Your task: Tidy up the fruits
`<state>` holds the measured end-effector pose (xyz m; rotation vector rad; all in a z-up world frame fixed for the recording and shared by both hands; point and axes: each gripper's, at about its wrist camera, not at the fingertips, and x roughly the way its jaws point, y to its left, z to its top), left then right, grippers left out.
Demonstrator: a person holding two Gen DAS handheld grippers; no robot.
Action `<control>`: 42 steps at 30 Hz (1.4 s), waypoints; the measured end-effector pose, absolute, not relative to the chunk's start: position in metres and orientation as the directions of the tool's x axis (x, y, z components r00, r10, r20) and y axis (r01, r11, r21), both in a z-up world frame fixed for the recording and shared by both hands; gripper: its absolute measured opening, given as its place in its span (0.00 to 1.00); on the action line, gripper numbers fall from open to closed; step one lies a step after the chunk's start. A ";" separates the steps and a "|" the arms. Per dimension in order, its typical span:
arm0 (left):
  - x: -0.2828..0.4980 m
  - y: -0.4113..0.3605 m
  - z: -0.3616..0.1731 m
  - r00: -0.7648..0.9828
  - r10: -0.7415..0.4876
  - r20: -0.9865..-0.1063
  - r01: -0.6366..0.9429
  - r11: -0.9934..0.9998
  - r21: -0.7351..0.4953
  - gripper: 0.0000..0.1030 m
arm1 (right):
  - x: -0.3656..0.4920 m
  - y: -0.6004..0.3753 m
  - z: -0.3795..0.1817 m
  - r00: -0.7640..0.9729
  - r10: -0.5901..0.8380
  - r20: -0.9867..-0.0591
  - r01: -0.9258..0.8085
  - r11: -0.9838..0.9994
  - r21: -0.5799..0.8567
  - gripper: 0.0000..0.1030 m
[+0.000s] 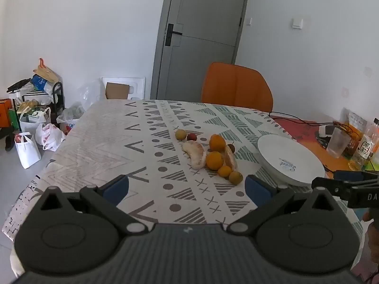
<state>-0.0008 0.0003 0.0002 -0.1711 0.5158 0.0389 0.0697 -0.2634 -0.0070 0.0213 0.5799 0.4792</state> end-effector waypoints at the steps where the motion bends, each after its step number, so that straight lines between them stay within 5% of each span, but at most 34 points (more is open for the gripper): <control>1: -0.001 0.000 0.000 0.869 -0.006 -0.495 -0.081 0.985 -0.154 1.00 | 0.070 -0.263 -0.007 0.730 0.441 -0.522 -0.426 0.891 0.157 1.00; 42: -0.003 0.005 -0.014 0.842 0.013 -0.539 -0.096 0.987 -0.127 1.00 | 0.066 -0.253 -0.019 0.704 0.436 -0.560 -0.428 0.890 0.155 1.00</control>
